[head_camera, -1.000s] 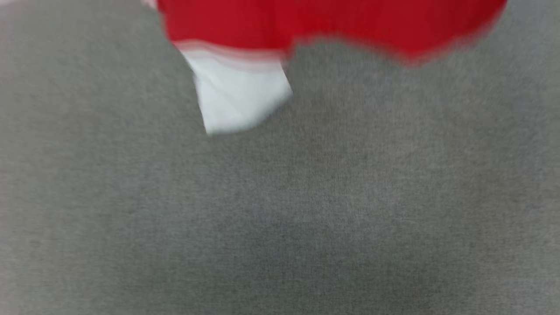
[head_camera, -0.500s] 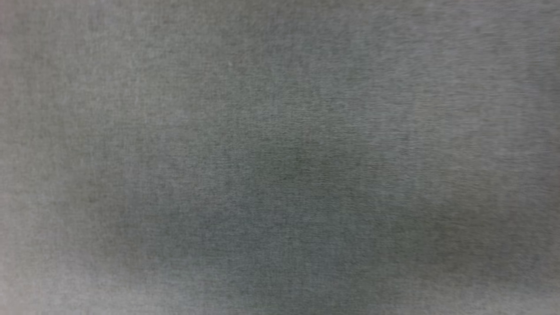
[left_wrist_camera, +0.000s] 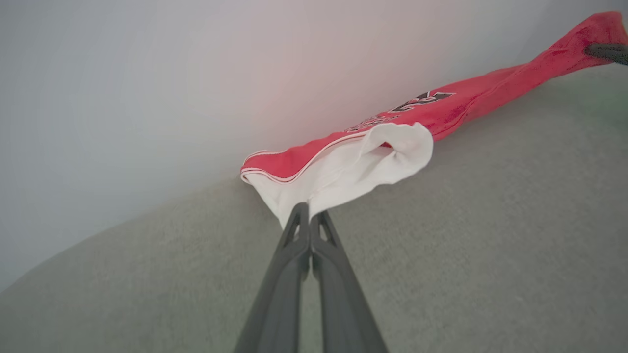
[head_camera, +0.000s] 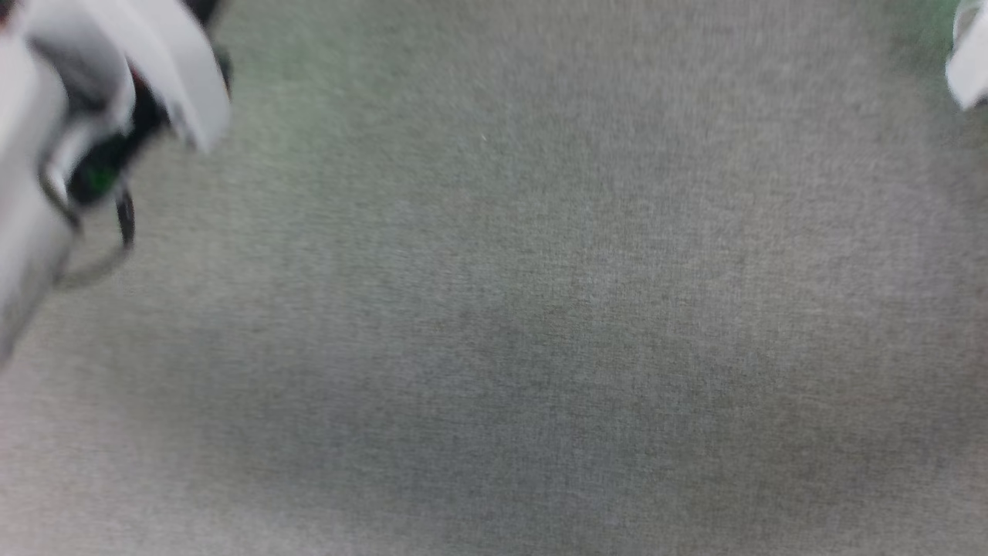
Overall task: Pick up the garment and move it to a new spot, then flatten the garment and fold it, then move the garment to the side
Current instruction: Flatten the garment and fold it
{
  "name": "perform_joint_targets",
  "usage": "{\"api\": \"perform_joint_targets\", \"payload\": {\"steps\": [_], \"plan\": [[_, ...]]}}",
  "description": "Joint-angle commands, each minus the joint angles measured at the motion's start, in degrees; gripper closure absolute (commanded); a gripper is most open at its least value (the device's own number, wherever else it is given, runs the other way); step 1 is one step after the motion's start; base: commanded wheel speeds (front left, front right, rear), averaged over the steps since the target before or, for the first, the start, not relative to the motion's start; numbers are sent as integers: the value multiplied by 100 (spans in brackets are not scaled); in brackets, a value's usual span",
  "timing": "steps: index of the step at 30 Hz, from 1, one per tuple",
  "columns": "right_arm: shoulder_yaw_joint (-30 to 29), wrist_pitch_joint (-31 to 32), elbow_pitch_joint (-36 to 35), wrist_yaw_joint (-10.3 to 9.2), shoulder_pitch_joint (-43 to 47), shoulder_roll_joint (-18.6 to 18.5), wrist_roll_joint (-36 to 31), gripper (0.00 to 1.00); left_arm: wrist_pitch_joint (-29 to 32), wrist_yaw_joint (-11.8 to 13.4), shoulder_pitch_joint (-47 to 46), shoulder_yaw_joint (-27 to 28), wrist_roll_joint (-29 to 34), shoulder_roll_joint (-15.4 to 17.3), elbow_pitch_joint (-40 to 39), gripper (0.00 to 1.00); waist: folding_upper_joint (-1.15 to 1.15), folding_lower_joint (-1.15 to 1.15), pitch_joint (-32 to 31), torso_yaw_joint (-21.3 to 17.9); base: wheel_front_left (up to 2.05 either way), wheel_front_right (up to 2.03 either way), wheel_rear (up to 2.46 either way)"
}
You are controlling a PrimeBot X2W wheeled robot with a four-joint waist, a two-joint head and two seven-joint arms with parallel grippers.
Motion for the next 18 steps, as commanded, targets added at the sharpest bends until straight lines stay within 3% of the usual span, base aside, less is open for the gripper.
{"api": "perform_joint_targets", "payload": {"steps": [1,4,9,14,18], "plan": [[90,31,-211,-5,310,-206,175,100,114,118,355,-74,-82,191,-287,100,0,0,-843,218,0,0,0],[312,147,-795,-5,935,-584,497,100,397,483,1162,-213,-401,616,-1118,100,0,0,-1202,210,0,0,0],[647,137,-1715,-5,1970,-1247,826,100,547,1531,2634,-431,-1012,1395,-2903,100,0,0,-1679,154,0,0,0],[695,-76,-2240,-6,3059,-1817,976,100,191,2684,4058,-619,-1614,2121,-4386,100,0,0,-1992,116,0,0,0],[604,-215,-2542,-6,4014,-2066,1085,100,-220,3331,5013,-773,-2127,2456,-5138,100,0,0,-2154,119,0,0,0]]}}
